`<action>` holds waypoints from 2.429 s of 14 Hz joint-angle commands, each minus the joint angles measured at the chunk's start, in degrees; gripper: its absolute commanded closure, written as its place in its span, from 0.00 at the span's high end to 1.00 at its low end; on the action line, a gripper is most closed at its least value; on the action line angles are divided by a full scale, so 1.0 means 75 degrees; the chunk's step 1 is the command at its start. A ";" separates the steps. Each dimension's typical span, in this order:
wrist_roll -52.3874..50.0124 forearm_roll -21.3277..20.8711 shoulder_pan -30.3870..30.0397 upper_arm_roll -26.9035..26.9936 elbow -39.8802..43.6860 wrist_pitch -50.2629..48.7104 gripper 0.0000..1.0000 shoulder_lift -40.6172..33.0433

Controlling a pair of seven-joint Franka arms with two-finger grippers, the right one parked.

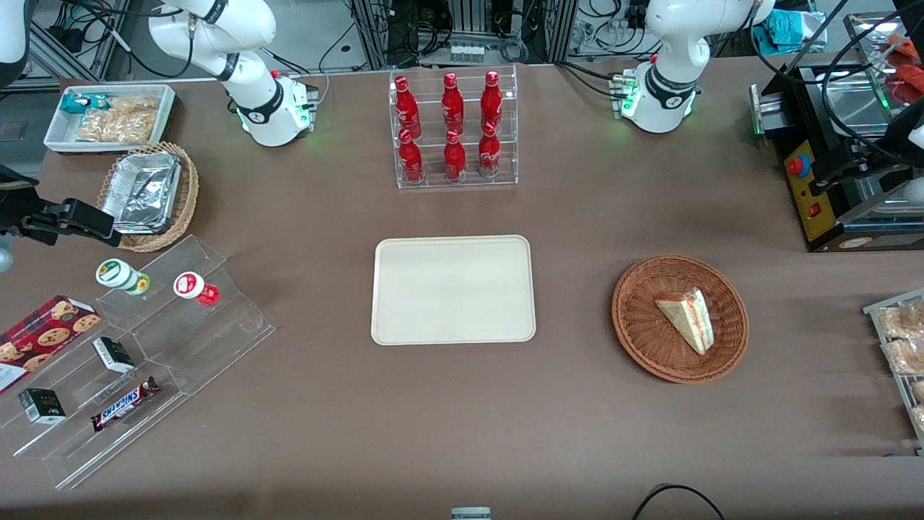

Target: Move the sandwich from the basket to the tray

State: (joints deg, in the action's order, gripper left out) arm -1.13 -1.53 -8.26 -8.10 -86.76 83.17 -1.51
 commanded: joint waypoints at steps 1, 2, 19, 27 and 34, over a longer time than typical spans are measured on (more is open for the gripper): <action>0.0127 -0.0019 -0.0059 -0.0033 -0.0010 -0.0015 1.00 -0.0068; 0.0104 -0.0019 -0.0059 -0.0033 -0.0033 -0.0015 1.00 -0.0080; -0.5446 -0.0718 0.0422 -0.0080 -0.2342 0.3323 1.00 0.2238; -0.6716 -0.0933 0.0668 -0.0080 -0.3114 0.5175 1.00 0.3084; -0.6693 -0.0874 0.0633 -0.0080 -0.3701 0.6394 0.84 0.3576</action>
State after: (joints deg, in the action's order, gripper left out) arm -50.19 -7.62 -3.40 -8.63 -114.13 128.65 24.50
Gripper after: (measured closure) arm 0.040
